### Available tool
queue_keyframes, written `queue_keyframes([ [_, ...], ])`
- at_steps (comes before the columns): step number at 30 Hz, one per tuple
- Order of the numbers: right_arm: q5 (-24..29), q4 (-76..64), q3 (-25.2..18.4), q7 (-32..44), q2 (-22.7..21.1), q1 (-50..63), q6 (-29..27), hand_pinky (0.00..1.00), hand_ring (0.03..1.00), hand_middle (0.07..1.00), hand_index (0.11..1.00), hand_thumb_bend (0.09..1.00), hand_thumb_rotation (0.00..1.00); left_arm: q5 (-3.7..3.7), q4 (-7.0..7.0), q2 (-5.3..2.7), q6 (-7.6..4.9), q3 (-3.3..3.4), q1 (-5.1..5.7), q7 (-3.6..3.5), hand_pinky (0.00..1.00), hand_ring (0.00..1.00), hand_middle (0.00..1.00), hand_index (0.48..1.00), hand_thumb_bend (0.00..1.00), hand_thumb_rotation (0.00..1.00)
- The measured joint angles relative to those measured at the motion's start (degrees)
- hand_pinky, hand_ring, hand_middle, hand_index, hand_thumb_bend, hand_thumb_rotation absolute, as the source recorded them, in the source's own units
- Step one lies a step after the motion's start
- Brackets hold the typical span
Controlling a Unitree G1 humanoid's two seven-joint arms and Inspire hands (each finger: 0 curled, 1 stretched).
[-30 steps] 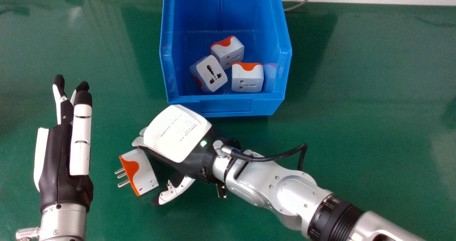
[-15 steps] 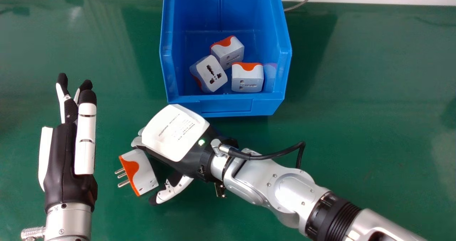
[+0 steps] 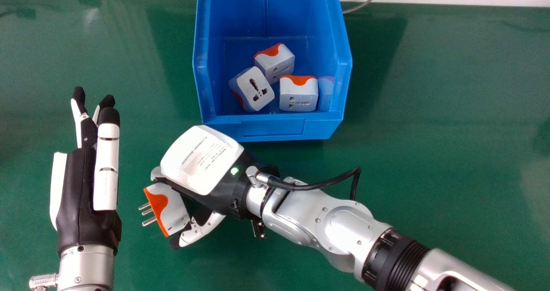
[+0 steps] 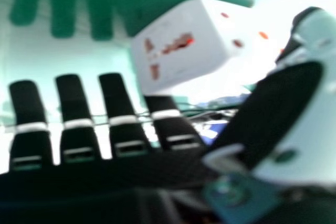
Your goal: Pick all objects and put in blue box
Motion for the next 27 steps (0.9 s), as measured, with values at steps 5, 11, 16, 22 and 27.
queue_keyframes([
  [5, 2.28, 1.83, -0.26, -0.36, 0.6, -0.93, -1.53, 0.49, 0.563, 0.632, 0.647, 0.376, 0.53, 0.51, -0.04, -0.06, 0.05, -0.32, 0.0, 0.09, 1.0, 0.98, 0.97, 0.979, 0.44, 1.0],
  [11, 4.27, 5.27, -0.56, -2.6, 1.64, -2.15, -3.99, 0.22, 0.289, 0.473, 0.504, 0.52, 0.01, 0.63, -0.15, -0.06, 0.18, -0.37, 0.0, 0.14, 1.0, 0.98, 0.97, 0.98, 0.44, 1.0],
  [16, 8.46, 6.76, -2.6, -0.87, 3.6, -2.43, -3.77, 0.18, 0.253, 0.475, 0.491, 0.523, 0.0, 0.8, -0.26, -0.08, 0.28, -0.62, 0.01, 0.3, 1.0, 0.97, 0.96, 0.968, 0.44, 1.0],
  [22, 11.41, 7.67, -4.1, 2.21, 4.48, -2.99, -2.97, 0.23, 0.313, 0.442, 0.521, 0.517, 0.0, 1.25, -0.26, -0.07, 0.25, -0.67, 0.0, 0.51, 1.0, 0.96, 0.95, 0.96, 0.45, 1.0],
  [27, 12.51, 7.44, -4.41, 2.38, 4.04, -2.91, -2.65, 0.25, 0.36, 0.445, 0.516, 0.518, 0.0, 1.17, -0.26, 0.02, 0.43, -0.66, -0.04, 0.62, 1.0, 0.97, 0.96, 0.967, 0.44, 1.0],
])
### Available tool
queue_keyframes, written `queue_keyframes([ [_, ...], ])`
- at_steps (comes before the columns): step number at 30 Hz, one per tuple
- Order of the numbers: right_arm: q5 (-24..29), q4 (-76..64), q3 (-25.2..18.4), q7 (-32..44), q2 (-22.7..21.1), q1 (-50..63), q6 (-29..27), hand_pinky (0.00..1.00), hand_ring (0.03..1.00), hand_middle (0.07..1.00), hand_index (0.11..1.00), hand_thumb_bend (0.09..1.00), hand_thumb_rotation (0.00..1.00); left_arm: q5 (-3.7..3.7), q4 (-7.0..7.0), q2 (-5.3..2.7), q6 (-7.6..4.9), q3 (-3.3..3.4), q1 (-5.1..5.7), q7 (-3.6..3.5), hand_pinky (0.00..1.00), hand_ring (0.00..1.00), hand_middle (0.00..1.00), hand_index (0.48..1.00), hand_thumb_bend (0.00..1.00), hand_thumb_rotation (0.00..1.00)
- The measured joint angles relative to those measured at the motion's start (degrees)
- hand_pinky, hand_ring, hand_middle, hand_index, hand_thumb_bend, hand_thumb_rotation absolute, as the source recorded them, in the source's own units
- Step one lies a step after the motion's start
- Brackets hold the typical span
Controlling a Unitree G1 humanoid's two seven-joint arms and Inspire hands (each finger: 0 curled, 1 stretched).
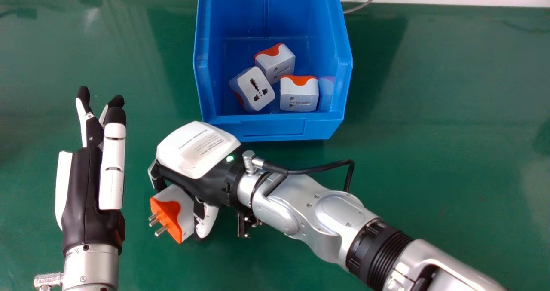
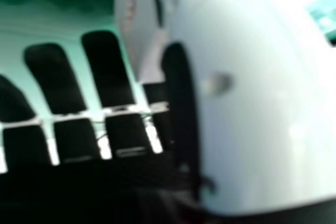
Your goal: Pick all objects and put in blue box
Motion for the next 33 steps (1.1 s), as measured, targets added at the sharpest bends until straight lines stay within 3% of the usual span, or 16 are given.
queue_keyframes([
  [8, 1.05, -9.27, -1.94, 1.97, -4.49, 4.47, 0.61, 0.21, 0.31, 0.416, 0.519, 0.515, 0.0, -0.58, 0.05, 1.07, 0.63, 0.56, -0.49, -0.69, 1.0, 0.98, 0.97, 0.976, 0.44, 1.0],
  [12, 0.9, -15.74, -2.45, 4.47, -6.33, 7.22, 3.36, 0.2, 0.28, 0.406, 0.525, 0.51, 0.0, -1.22, 0.15, 1.15, 0.92, 0.93, -0.78, -1.07, 1.0, 0.99, 0.98, 0.987, 0.45, 1.0],
  [20, 1.51, -30.22, -5.49, 6.71, -12.55, 14.41, 3.76, 0.18, 0.25, 0.403, 0.516, 0.511, 0.0, -1.7, 0.79, 1.67, 0.95, 1.86, -1.42, -1.31, 1.0, 0.99, 0.97, 0.985, 0.45, 1.0],
  [27, 0.93, -45.91, -9.55, 10.01, -18.48, 21.6, 5.08, 0.19, 0.255, 0.411, 0.518, 0.505, 0.0, -1.95, 1.91, 1.74, 0.89, 2.46, -1.9, -1.96, 1.0, 0.99, 0.97, 0.988, 0.43, 1.0],
  [33, 2.82, -56.4, -16.32, 13.25, -21.64, 27.0, 7.34, 0.22, 0.292, 0.418, 0.524, 0.506, 0.0, -1.86, 2.41, 1.9, 0.77, 2.75, -1.94, -2.16, 1.0, 0.99, 0.97, 0.985, 0.42, 1.0],
])
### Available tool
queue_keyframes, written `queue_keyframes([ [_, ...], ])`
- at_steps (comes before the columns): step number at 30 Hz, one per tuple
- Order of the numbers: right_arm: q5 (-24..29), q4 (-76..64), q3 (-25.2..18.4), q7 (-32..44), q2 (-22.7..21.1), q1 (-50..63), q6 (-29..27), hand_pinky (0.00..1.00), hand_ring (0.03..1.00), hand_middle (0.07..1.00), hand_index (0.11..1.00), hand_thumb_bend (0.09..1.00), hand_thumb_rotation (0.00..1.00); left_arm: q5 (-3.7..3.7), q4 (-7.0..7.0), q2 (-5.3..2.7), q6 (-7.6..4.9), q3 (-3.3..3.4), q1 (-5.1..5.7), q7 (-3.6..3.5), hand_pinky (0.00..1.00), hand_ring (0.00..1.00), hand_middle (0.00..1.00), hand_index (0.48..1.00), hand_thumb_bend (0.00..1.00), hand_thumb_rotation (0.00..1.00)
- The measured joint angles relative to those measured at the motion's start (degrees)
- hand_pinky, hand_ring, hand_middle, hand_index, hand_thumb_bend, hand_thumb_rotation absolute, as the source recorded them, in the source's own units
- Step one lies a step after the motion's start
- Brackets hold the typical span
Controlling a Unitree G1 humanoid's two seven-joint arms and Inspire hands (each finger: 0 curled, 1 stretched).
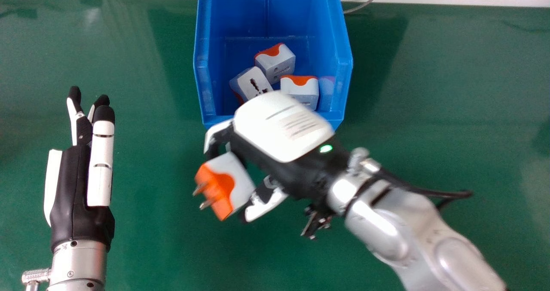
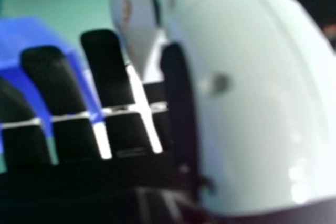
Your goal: Pick all objects and put in blue box
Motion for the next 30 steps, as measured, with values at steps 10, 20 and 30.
queue_keyframes([
  [10, -0.04, -6.29, -9.83, 0.49, -1.58, -0.03, 1.97, 0.16, 0.222, 0.406, 0.503, 0.507, 0.0, -0.11, 0.05, 0.33, 0.24, 0.21, -0.24, -0.02, 1.0, 0.98, 0.97, 0.981, 0.44, 1.0],
  [20, -3.09, 8.01, -11.11, -4.37, -0.38, -14.5, 3.18, 0.17, 0.244, 0.403, 0.512, 0.504, 0.0, 0.1, 1.4, 0.39, 0.02, 0.28, -1.19, 0.1, 1.0, 0.97, 0.96, 0.971, 0.44, 1.0],
  [30, -5.27, 30.66, -6.66, -10.72, 6.15, -31.16, 6.01, 0.2, 0.296, 0.427, 0.533, 0.507, 0.0, 0.41, 1.75, 0.4, -0.31, -0.08, -1.16, 0.1, 1.0, 0.98, 0.96, 0.978, 0.45, 1.0],
])
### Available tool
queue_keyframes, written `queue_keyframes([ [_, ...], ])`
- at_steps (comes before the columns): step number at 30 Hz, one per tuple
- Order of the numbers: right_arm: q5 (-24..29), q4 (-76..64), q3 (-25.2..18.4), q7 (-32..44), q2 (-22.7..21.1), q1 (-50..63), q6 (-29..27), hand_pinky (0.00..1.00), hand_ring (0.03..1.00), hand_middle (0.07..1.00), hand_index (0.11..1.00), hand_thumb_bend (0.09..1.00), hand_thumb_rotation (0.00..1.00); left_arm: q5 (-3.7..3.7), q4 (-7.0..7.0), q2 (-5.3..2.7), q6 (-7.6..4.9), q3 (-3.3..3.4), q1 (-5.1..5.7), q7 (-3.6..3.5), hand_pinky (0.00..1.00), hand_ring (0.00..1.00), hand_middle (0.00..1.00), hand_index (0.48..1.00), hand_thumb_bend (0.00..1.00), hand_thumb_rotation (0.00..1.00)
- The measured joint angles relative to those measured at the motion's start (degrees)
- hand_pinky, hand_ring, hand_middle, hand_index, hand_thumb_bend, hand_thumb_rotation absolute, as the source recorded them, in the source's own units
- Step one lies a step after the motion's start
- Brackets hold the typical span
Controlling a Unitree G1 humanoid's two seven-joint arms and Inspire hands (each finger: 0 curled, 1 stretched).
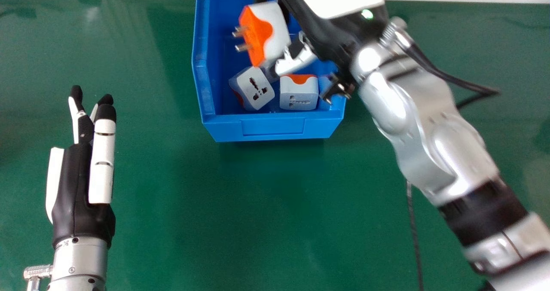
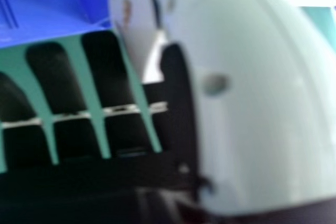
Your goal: Pick all objects and put in blue box
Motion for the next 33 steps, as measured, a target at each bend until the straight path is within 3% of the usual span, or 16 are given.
queue_keyframes([
  [6, 0.14, 15.54, 3.45, -1.68, 3.72, -8.66, 2.33, 0.14, 0.204, 0.469, 0.493, 0.52, 0.0, 0.78, -0.33, -0.05, 0.04, -0.24, 0.28, 0.21, 1.0, 0.98, 0.96, 0.977, 0.46, 1.0],
  [12, -1.14, 31.33, 7.71, -0.89, 7.74, -17.8, 6.99, 0.09, 0.169, 0.469, 0.487, 0.526, 0.0, 0.77, -0.79, -0.1, 0.05, -0.46, 0.86, -0.08, 1.0, 0.99, 0.97, 0.982, 0.46, 1.0],
  [18, 1.09, 44.46, 8.88, -2.88, 11.24, -23.91, 7.81, 0.1, 0.168, 0.469, 0.485, 0.527, 0.0, 1.57, -1.86, -0.11, 0.03, -0.74, 1.5, 0.31, 1.0, 0.98, 0.97, 0.979, 0.46, 1.0],
  [21, 2.62, 47.09, 8.98, -6.26, 11.46, -24.2, 6.15, 0.18, 0.274, 0.428, 0.505, 0.521, 0.0, 1.44, -1.99, -0.12, 0.04, -0.82, 1.66, 0.12, 1.0, 0.98, 0.97, 0.982, 0.47, 1.0],
  [24, 3.46, 47.5, 9.17, -11.33, 10.96, -23.97, 3.58, 0.3, 0.371, 0.477, 0.537, 0.509, 0.0, 1.62, -2.13, -0.15, 0.06, -1.09, 1.85, 0.27, 1.0, 0.97, 0.96, 0.976, 0.46, 1.0],
  [25, 3.5, 47.5, 9.36, -12.66, 10.75, -23.9, 2.98, 0.34, 0.439, 0.475, 0.53, 0.511, 0.0, 1.99, -2.31, -0.21, 0.07, -1.16, 1.9, 0.42, 1.0, 0.97, 0.96, 0.973, 0.46, 1.0],
  [26, 3.42, 47.51, 9.85, -13.06, 10.63, -23.89, 2.85, 0.41, 0.525, 0.592, 0.629, 0.515, 0.22, 2.12, -2.48, -0.22, 0.06, -1.19, 1.96, 0.53, 1.0, 0.97, 0.96, 0.97, 0.46, 1.0],
  [28, 3.25, 47.86, 11.05, -12.58, 10.56, -23.89, 2.94, 0.55, 0.692, 0.773, 0.776, 0.572, 0.49, 2.16, -2.62, -0.22, 0.06, -1.18, 2.04, 0.63, 1.0, 0.97, 0.96, 0.97, 0.47, 1.0],
  [31, 3.19, 47.96, 12.63, -10.75, 10.46, -23.84, 2.96, 0.74, 0.901, 0.954, 0.933, 0.643, 0.66, 2.23, -2.63, -0.19, 0.18, -1.19, 2.23, 0.58, 1.0, 0.98, 0.97, 0.985, 0.47, 1.0],
  [33, 3.22, 47.93, 13.04, -10.18, 10.32, -23.83, 3.07, 0.8, 0.959, 0.988, 0.979, 0.666, 0.69, 2.24, -2.64, -0.15, 0.42, -1.19, 2.26, 0.53, 1.0, 0.99, 0.97, 0.987, 0.47, 1.0],
])
